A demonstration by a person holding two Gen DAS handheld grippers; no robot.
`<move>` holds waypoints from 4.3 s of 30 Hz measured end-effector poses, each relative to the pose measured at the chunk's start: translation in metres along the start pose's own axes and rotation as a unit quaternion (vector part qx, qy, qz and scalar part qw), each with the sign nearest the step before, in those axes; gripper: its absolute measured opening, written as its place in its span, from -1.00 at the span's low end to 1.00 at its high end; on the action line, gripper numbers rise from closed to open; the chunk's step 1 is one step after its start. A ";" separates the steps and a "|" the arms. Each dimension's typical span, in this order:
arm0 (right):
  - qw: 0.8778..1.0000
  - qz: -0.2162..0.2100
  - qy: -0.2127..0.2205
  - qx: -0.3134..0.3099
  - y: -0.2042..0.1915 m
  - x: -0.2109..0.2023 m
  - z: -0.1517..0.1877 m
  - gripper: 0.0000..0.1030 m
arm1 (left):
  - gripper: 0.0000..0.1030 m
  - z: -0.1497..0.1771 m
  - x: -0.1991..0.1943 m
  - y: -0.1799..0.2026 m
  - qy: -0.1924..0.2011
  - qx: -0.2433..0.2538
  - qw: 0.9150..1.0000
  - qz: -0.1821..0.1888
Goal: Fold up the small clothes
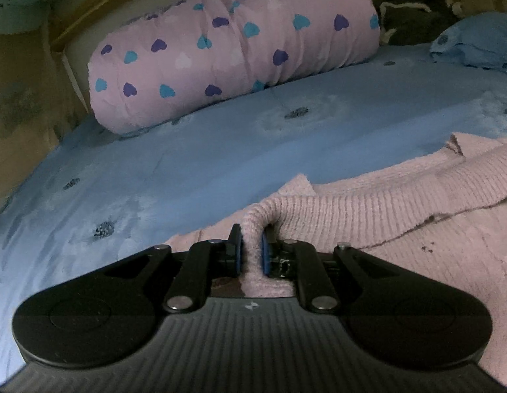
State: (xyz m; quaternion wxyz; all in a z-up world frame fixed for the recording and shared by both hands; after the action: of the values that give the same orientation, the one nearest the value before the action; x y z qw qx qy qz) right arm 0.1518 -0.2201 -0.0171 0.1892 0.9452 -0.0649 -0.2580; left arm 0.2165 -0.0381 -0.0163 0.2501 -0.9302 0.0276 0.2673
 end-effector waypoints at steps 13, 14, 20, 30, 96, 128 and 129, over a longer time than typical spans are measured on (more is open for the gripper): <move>0.985 -0.102 -0.030 0.140 0.040 -0.022 -0.010 -0.43 | -0.16 -0.004 -0.062 -0.044 -0.010 -0.023 0.999 0.029; 0.982 -0.105 -0.028 0.152 0.043 -0.028 -0.011 -0.42 | -0.14 -0.003 -0.069 -0.048 -0.011 -0.029 0.999 0.035; 0.977 -0.110 -0.020 0.184 0.056 -0.058 -0.013 -0.23 | -0.09 0.000 -0.104 -0.064 -0.002 -0.050 0.997 0.052; 0.989 -0.112 -0.035 0.088 0.060 -0.073 0.002 -0.04 | -0.05 0.021 -0.126 -0.053 0.023 -0.008 0.994 0.102; 0.943 -0.055 -0.029 0.328 0.136 -0.027 0.018 -0.33 | -0.55 0.027 0.006 -0.072 -0.051 -0.139 0.984 0.103; 0.889 -0.057 -0.056 0.450 0.161 -0.047 0.037 -0.11 | 0.39 0.046 -0.121 -0.104 -0.078 -0.143 0.985 0.061; 0.887 -0.059 -0.056 0.454 0.160 -0.052 0.035 -0.07 | 0.50 0.046 -0.128 -0.105 -0.078 -0.138 0.986 0.058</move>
State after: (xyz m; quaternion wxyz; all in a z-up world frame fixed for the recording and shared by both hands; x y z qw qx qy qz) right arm 0.0858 -0.3669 0.0416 -0.2802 0.9138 -0.1293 -0.2640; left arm 0.1042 0.0653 0.0631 0.1053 -0.9289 0.0244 0.3542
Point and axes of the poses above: each gripper's, at about its wrist camera, not at the fingertips, and x roughly the way its jaws point, y to its right, z to its underside, the point moved 5 cm from there along x, roughly the way its jaws point, and after that the axes turned 9 degrees about x, right-handed, at the moved point
